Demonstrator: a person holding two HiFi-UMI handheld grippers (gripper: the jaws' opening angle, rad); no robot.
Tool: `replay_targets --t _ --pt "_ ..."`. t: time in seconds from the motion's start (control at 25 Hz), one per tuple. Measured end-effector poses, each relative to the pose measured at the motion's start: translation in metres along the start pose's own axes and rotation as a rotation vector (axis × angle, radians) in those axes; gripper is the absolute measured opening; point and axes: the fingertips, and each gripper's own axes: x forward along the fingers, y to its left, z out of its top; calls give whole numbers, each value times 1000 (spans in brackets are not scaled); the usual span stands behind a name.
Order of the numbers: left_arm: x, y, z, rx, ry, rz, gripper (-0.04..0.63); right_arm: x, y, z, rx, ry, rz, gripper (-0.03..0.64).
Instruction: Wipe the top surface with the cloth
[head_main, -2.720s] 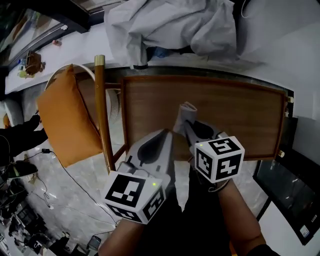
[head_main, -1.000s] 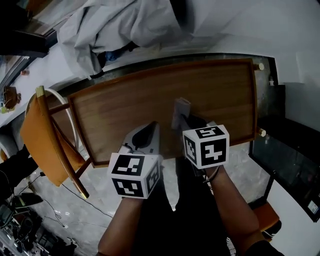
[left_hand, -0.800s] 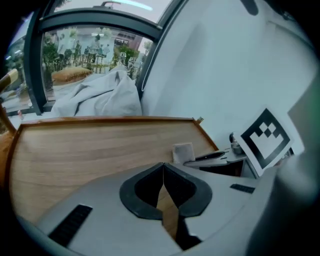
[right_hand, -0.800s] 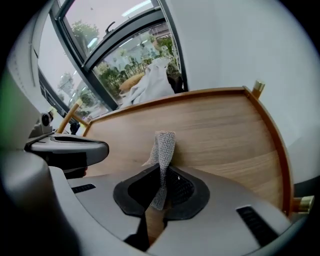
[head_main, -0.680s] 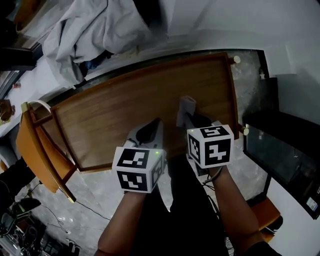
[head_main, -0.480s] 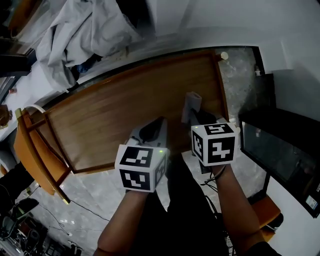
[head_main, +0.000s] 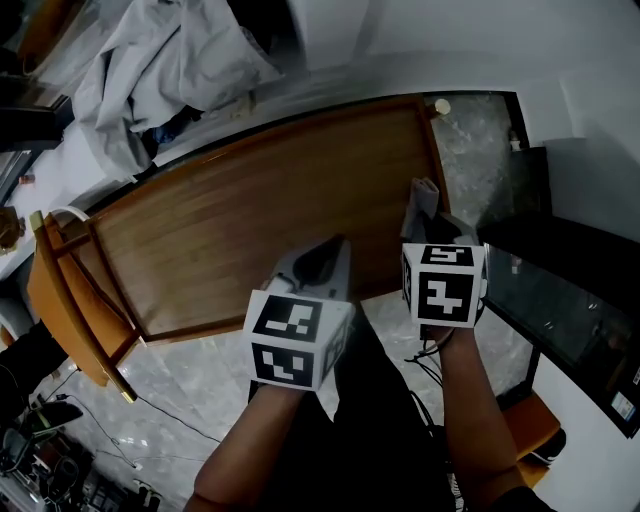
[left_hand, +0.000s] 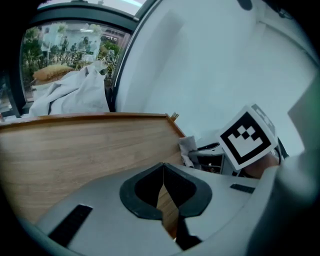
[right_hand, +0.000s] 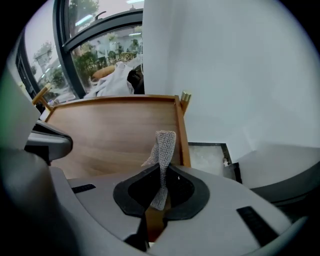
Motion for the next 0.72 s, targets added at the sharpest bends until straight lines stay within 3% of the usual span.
replay_targets --t 0.12,0.2,0.28,0.44,0.72 --pt "-14 5 -3 -5 -11 1 11 -8 -10 3 -6 -32 -74 41" --pt "-29 13 -6 -19 -21 8 11 -18 2 12 -11 -82 -58 41" --pt "-52 28 -10 -39 -41 25 11 -30 42 26 -21 -139 65 41" --pt "-124 75 -15 -94 -101 97 11 -57 180 47 -51 -187 463 41" --pt "-281 175 -25 -177 -253 257 11 -82 405 32 -86 -138 757 41"
